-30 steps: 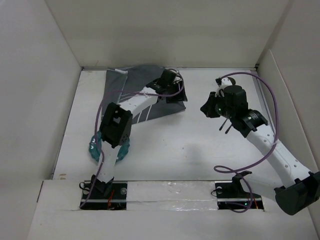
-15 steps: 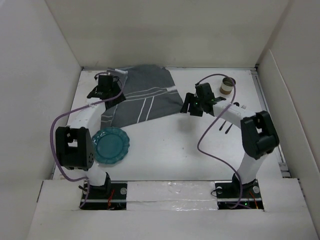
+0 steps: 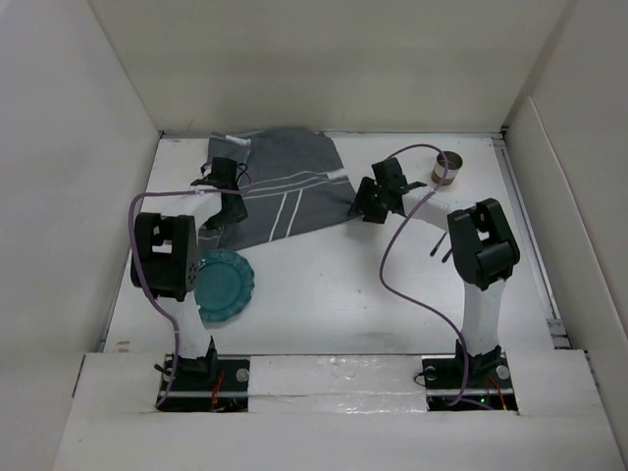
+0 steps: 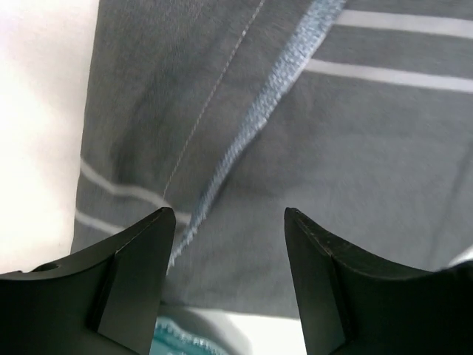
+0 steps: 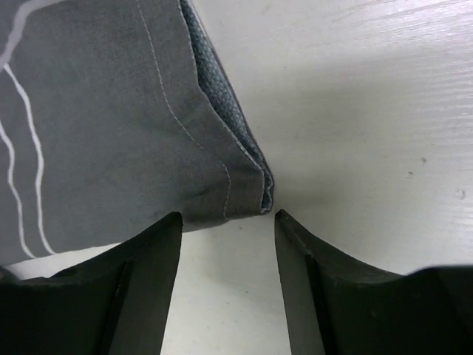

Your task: Set the dinner table for one person

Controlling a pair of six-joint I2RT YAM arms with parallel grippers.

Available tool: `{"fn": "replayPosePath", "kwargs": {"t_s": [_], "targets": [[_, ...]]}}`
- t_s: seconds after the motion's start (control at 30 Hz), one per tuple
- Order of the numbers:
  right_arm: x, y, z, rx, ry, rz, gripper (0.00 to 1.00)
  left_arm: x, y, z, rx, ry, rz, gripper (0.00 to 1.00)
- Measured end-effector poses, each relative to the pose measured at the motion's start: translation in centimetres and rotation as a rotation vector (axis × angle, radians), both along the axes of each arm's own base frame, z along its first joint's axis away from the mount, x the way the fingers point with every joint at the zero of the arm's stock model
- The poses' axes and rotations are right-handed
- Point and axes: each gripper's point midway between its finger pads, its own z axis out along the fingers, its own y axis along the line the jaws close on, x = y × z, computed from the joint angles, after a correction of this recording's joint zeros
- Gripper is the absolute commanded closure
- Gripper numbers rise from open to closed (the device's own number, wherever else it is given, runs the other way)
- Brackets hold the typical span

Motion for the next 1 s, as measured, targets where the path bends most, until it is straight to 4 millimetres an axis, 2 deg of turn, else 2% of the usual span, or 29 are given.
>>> {"fn": "replayPosePath", "kwargs": {"t_s": [0.07,0.1,0.2,0.23,0.33,0.43,0.53,0.6,0.67,0.73,0.8,0.87,0.93,1.0], "targets": [[0.3,-0.1,-0.1,0.011,0.004,-0.017,0.6,0.2,0.1,-0.5,0.009,0.01,0.004,0.46],[0.4,-0.2,-0.2,0.015,0.009,-0.027,0.6,0.5,0.3,-0.9,0.023,0.019,0.01,0.46],[1.1,-0.5,-0.7,0.022,0.025,-0.054,0.91,1.1,0.8,-1.2,0.045,0.023,0.016,0.56],[1.3,-0.7,-0.9,0.024,0.029,-0.064,1.0,1.3,0.9,-1.3,0.049,0.023,0.017,0.71],[1.8,-1.1,-1.0,0.033,0.03,-0.084,1.0,1.7,1.4,-1.7,0.059,0.028,0.021,1.0],[2.2,-2.0,-0.7,0.041,0.011,-0.1,1.0,2.7,1.5,-1.7,0.048,0.019,0.011,1.0],[1.9,-3.8,0.4,0.051,-0.014,-0.122,1.0,4.6,0.4,-1.5,-0.021,-0.025,-0.016,1.0],[1.4,-5.7,1.4,0.048,-0.035,-0.146,1.0,6.3,-1.3,-1.1,-0.073,-0.053,-0.054,1.0],[0.7,-8.3,2.5,0.042,-0.063,-0.18,1.0,9.0,-3.2,-0.3,-0.133,-0.1,-0.101,1.0],[-0.1,-10.8,3.3,0.029,-0.083,-0.218,1.0,12.2,-6.1,1.1,-0.196,-0.163,-0.169,1.0],[-0.8,-13.2,3.7,0.016,-0.1,-0.252,1.0,14.5,-9.6,2.9,-0.262,-0.222,-0.254,1.0],[-1.6,-14.8,3.3,-0.008,-0.092,-0.271,1.0,15.2,-12.7,4.4,-0.326,-0.266,-0.329,1.0],[-2.2,-15.6,2.6,-0.025,-0.074,-0.275,1.0,14.9,-15.4,5.5,-0.381,-0.287,-0.393,1.0],[-2.6,-15.9,2.0,-0.038,-0.06,-0.268,1.0,14.3,-16.4,5.6,-0.416,-0.286,-0.423,1.0]]}}
